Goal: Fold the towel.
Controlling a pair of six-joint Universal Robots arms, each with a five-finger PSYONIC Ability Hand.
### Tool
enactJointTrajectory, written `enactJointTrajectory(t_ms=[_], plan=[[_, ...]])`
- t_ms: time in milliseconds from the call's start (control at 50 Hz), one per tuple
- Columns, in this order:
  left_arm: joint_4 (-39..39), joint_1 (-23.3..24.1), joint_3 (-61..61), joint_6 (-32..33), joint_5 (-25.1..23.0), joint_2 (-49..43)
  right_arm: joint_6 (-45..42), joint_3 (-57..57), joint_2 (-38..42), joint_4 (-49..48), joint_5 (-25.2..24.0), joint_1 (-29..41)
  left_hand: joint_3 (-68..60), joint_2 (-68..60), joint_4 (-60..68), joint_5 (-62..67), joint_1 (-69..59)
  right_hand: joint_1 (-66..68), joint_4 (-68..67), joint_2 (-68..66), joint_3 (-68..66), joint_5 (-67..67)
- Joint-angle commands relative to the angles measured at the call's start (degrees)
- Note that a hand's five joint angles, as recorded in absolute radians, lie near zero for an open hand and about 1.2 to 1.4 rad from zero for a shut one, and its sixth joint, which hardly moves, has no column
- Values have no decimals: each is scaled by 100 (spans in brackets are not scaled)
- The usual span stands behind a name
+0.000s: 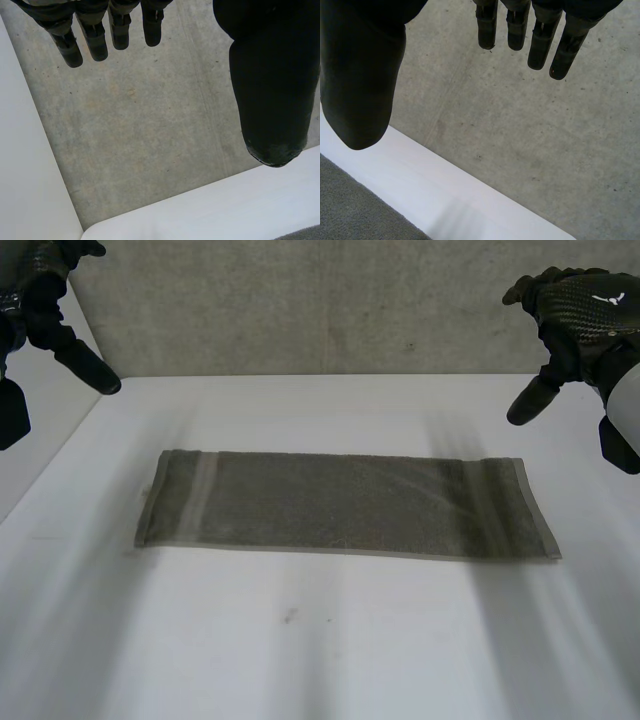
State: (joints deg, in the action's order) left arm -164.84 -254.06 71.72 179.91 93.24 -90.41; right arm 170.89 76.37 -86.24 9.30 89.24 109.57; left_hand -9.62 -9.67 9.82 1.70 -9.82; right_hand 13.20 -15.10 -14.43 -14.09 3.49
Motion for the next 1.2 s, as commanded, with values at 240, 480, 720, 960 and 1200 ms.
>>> enactJointTrajectory(t_ms=[240,480,720,960,1200], plan=[[31,-100,106,536,-438,-750,-819,70,643,159,6,-94,-379,-374,359,171,-359,-320,510,443,409,-349],[-600,-319,1001,1020,-912,-1567,-1594,1326,933,-50,-853,-734,-362,-357,342,154,-342,-212,402,334,300,-241],[-2086,-600,1916,1028,-921,-2217,-1656,2163,1522,-1352,-1479,-1342,-379,-374,359,171,-359,1269,-1079,-1147,-1180,1240],[-2509,-636,2180,1011,-904,-2473,-2235,2321,2286,-2371,-1488,-1517,-346,-340,325,138,-326,2530,-2340,-2408,-2442,2501],[-2790,-636,2338,1011,-877,-2455,-2684,2242,2656,-2574,-1488,-1808,-228,-223,207,20,-208,2750,-2560,-2627,-2661,2721]])
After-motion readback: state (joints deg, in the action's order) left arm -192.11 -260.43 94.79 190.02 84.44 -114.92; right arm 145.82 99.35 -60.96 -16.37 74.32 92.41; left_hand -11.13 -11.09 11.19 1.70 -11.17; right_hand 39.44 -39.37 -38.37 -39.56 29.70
